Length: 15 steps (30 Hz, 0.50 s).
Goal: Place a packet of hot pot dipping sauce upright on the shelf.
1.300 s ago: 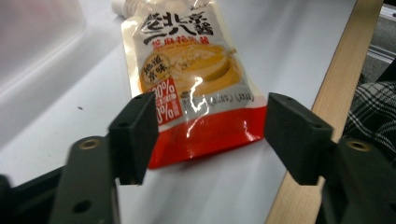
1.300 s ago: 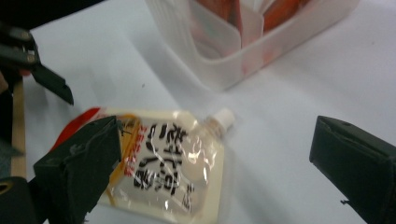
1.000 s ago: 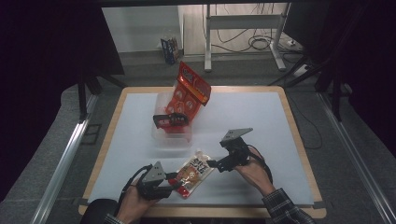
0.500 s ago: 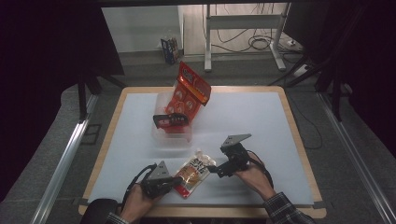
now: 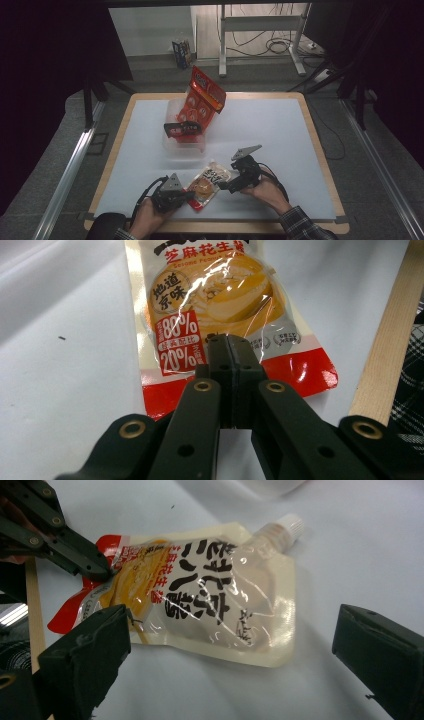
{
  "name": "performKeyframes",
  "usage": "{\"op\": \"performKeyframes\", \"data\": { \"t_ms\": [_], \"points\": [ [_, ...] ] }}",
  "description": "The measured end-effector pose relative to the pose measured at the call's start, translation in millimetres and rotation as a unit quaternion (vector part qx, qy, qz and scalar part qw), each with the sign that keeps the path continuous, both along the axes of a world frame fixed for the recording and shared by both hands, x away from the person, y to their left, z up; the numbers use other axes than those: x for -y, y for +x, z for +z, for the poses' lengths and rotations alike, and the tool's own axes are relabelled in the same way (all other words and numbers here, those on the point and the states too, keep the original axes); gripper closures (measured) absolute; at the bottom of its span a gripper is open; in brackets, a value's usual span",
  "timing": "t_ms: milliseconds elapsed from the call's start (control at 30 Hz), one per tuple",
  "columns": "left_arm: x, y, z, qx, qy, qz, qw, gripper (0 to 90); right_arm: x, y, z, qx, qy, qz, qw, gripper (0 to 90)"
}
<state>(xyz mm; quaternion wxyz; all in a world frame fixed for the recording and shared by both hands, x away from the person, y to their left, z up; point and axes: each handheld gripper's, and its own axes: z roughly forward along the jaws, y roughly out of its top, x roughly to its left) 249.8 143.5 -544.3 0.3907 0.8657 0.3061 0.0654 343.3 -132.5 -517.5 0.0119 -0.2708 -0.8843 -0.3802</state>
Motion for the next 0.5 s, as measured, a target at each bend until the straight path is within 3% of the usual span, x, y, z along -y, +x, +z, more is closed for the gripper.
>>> {"op": "performKeyframes", "data": {
  "t_ms": [233, 367, 500],
  "points": [
    [-0.8, -2.0, 0.3, -0.002, 0.002, 0.007, 1.0, 90.0, -10.6, 0.9, -8.1, -0.03, -0.013, 0.009, 0.9994, 6.2],
    [-1.2, -2.4, 0.5, -0.004, 0.002, 0.008, 1.0, 90.0, -18.7, -0.8, -8.9, -0.023, -0.019, 0.012, 0.9995, 8.4],
    [-1.5, -2.5, 0.4, -0.005, 0.001, 0.009, 0.9999, 90.0, -19.5, 2.8, -9.0, -0.044, 0.002, 0.005, 0.999, 14.1]
  ]
}}
